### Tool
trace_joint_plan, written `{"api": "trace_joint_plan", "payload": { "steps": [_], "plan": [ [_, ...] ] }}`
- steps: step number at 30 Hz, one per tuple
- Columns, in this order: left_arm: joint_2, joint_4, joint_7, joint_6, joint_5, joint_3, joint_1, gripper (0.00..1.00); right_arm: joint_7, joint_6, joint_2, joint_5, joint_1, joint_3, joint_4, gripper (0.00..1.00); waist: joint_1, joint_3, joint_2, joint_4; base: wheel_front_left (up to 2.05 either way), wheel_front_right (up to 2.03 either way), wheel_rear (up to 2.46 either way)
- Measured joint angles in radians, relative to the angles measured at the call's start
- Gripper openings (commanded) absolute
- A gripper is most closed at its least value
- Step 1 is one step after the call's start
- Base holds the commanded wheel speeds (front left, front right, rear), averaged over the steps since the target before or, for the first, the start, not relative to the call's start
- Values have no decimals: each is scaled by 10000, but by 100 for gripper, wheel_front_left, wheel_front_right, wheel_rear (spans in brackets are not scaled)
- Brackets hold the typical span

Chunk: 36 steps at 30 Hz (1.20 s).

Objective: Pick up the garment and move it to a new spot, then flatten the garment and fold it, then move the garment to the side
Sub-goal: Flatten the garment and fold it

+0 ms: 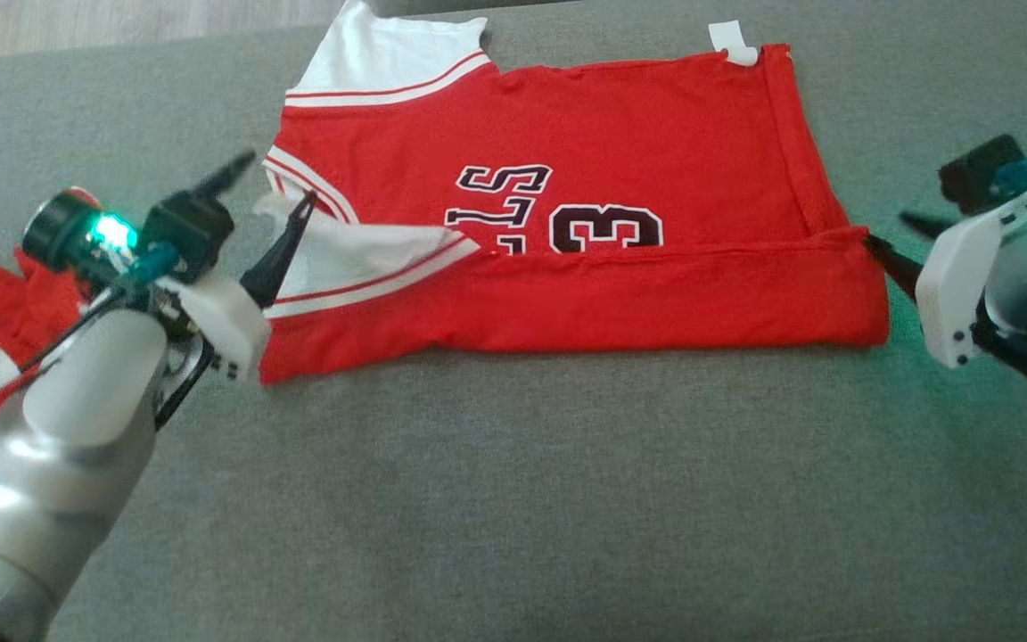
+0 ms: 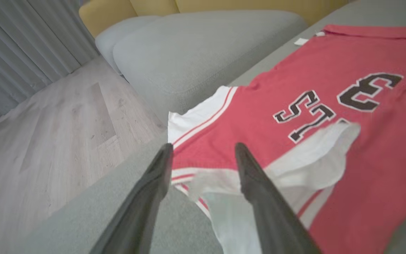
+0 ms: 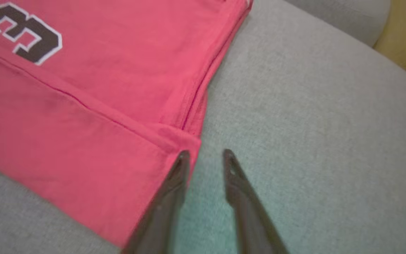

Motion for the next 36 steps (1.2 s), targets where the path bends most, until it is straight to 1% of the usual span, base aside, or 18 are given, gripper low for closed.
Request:
{"api": "trace_joint_plan", "payload": {
  "steps": [1,3,5,6,8,11,13,16,19,21,23,26,28,32,34,35,36],
  "plan": [
    [-100,146,-194,19,0,69,-111,100,-245,0,86,-46,-44,-33,182,100,0,8,0,-9,0,0,0],
    [-297,293,-506,198,-35,232,-235,100,-869,0,286,-52,-57,-242,612,100,-1,-18,0,-18,0,0,0],
    [-456,364,-648,393,-48,460,-221,100,-1676,0,556,12,-57,-742,1212,100,-1,-109,0,-22,0,0,0],
    [-535,265,-700,696,-217,865,-115,100,-2619,0,807,184,-57,-1313,1670,100,-2,-254,0,-24,0,0,0],
    [-523,-495,-709,1099,-370,1613,176,100,-3691,0,1060,176,-56,-1764,2048,100,-3,-437,0,-26,0,0,0],
    [-531,-1960,-736,1689,-368,2832,965,100,-4414,0,1383,399,50,-2612,2194,100,-3,-750,0,-26,0,0,0],
    [-552,-2861,-769,1992,-263,3567,1839,100,-4485,0,1465,153,226,-3175,1975,100,-3,-982,0,-24,0,0,0],
    [-736,-3952,-771,2290,-10,4451,3438,100,-4489,0,1465,-966,802,-4920,821,100,-4,-1310,0,-45,0,0,0],
    [-1183,-4765,-771,2479,291,5122,4975,100,-4514,0,1705,-2443,2015,-6811,-343,100,-5,-1633,0,-82,0,0,0],
    [-1578,-5185,-771,2510,495,5547,5796,100,-4514,0,2023,-3421,3270,-7912,-988,100,-4,-1845,0,-99,0,0,0],
    [-1925,-5473,-771,2475,779,5779,6467,100,-4514,0,2447,-4362,4652,-8803,-1530,100,-5,-2055,0,-99,0,0,0],
    [-2499,-5668,-771,2458,1062,6293,7363,100,-4514,0,3168,-5565,6399,-9937,-2286,100,-6,-2286,0,-65,0,0,0],
    [-2805,-5674,-769,2406,1269,6581,7870,100,-4514,0,3672,-6126,7149,-10646,-2683,100,-5,-2365,0,-54,0,0,0],
    [-3196,-5670,-769,2067,1741,6970,8477,100,-4514,0,4424,-7095,7993,-11336,-3342,100,-5,-2425,1,-38,0,0,0],
    [-3271,-5614,-769,1827,1933,7039,8504,100,-4514,0,4625,-7390,8194,-11494,-3469,100,-3,-2414,0,-48,0,0,0],
    [-3271,-5614,-769,1827,1933,7039,8504,100,-4514,0,4625,-7390,8194,-11494,-3469,100,-3,-2414,0,-48,0,0,0],
    [-3315,-5576,-769,1739,2034,7108,8491,100,-4514,0,4702,-7486,8254,-11568,-3526,100,-3,-2402,0,-59,0,0,0]
  ]
}}
